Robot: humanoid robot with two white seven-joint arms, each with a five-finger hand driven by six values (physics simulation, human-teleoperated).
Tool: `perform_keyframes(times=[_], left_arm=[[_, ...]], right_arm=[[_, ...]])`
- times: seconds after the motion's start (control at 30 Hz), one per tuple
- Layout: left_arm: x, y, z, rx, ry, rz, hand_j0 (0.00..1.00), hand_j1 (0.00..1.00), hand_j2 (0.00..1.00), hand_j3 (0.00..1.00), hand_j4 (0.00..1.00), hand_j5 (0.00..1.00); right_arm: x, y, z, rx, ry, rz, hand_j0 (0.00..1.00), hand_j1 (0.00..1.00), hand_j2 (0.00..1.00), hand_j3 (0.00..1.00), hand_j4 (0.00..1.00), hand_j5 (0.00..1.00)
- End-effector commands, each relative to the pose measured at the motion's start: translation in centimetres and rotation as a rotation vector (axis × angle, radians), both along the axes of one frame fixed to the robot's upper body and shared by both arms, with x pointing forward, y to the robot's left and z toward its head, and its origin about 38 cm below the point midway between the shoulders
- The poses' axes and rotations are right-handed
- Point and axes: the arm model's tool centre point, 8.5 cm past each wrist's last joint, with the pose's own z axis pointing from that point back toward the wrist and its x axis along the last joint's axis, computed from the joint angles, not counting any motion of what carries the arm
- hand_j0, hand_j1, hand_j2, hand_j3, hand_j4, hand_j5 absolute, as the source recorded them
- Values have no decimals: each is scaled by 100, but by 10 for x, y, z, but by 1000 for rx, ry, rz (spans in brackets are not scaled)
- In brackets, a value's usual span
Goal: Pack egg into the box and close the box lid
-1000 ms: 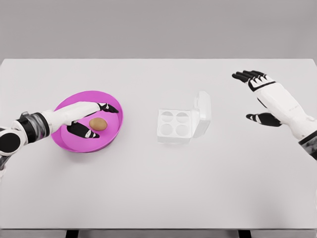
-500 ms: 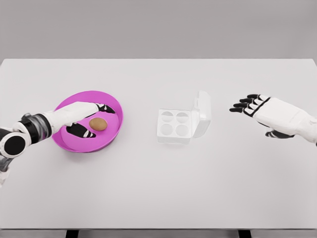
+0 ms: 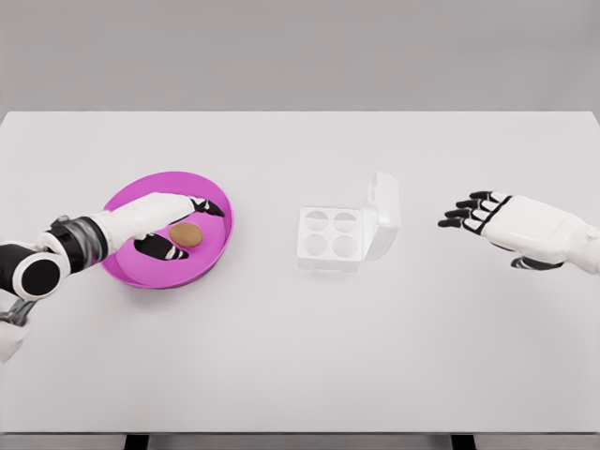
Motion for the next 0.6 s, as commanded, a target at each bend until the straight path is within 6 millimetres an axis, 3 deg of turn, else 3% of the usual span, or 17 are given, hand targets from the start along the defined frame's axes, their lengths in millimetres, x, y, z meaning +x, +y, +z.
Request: perform_keyframes(times=[0.0,0.57], left_arm=[[0,-1,-1,1,1,0,79,79,79,79,79,79],[-1,1,-9,0,20,11,73,73,73,73,73,73]], right_arm=[[0,1,-1,-1,5,3,100,100,100,100,100,100],[1,4,-1,24,-5,-3,100,100,100,100,100,100]])
